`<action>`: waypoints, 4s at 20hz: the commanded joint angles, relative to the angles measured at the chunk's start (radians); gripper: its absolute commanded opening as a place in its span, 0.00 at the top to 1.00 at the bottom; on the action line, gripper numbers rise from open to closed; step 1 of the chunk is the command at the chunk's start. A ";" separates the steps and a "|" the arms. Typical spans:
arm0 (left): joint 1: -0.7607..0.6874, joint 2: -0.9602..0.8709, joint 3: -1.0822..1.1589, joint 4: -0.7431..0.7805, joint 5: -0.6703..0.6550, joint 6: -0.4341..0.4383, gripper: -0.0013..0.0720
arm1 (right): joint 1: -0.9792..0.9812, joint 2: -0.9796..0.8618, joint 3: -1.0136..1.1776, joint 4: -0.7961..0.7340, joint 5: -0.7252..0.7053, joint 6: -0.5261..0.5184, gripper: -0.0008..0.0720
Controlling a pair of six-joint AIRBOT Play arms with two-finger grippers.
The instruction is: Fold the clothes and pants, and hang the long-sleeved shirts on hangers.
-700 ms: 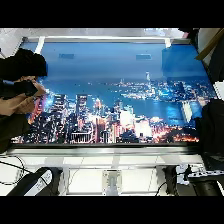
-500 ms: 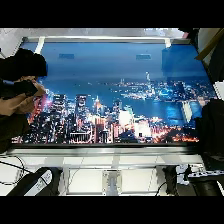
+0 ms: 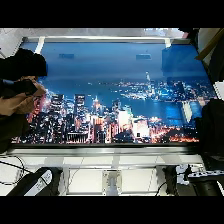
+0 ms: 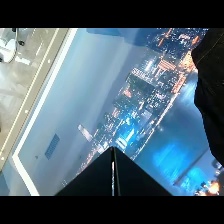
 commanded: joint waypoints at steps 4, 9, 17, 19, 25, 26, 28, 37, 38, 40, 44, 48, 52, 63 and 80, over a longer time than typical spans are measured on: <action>0.000 -0.010 0.001 0.000 0.007 0.000 0.02 | 0.001 -0.008 0.001 -0.019 -0.046 0.000 0.95; 0.000 -0.049 0.000 0.001 0.006 0.000 0.02 | 0.002 -0.013 0.000 -0.019 -0.218 0.013 0.95; 0.000 -0.079 0.000 0.178 -0.013 0.000 0.02 | 0.002 -0.013 0.001 0.083 -0.493 0.115 0.95; 0.000 -0.079 0.000 0.220 -0.045 0.000 0.02 | 0.000 -0.011 0.017 0.074 -0.478 0.115 0.95; 0.000 -0.080 0.000 0.222 -0.024 0.005 0.02 | 0.307 -0.034 0.021 -0.002 -0.242 -0.156 0.80; 0.000 -0.080 0.000 0.222 -0.003 0.017 0.02 | 0.421 -0.043 0.010 -0.018 -0.214 -0.157 0.80; 0.000 -0.082 0.000 0.251 0.068 0.019 0.02 | 0.666 -0.070 -0.007 -0.096 -0.214 -0.182 0.80; 0.007 -0.367 0.000 0.471 0.125 0.019 0.02 | 1.195 -0.192 -0.005 -0.237 -0.386 -0.182 0.80; 0.007 -0.418 0.000 0.508 0.124 0.019 0.02 | 1.203 -0.196 -0.005 -0.235 -0.379 -0.182 0.80; 0.008 -0.509 0.000 0.576 0.126 0.019 0.02 | 1.207 -0.198 -0.005 -0.236 -0.356 -0.182 0.80; 0.005 -0.633 0.001 0.687 0.201 0.018 0.02 | 1.208 -0.198 -0.006 -0.266 -0.309 -0.182 0.73; 0.007 -0.663 0.001 0.804 0.337 -0.050 0.02 | 1.208 -0.198 -0.006 -0.267 -0.286 -0.182 0.59; 0.012 -0.684 0.001 0.805 0.367 -0.048 0.73 | 1.208 -0.198 -0.006 -0.258 -0.287 -0.181 0.59; -0.323 -0.200 0.002 0.658 0.189 -0.046 0.97 | 1.207 -0.178 0.389 -0.676 0.014 -0.183 0.62; -1.128 -0.428 0.002 -0.428 0.895 -0.074 0.97 | 1.207 -0.283 0.529 -0.850 0.154 -0.250 0.62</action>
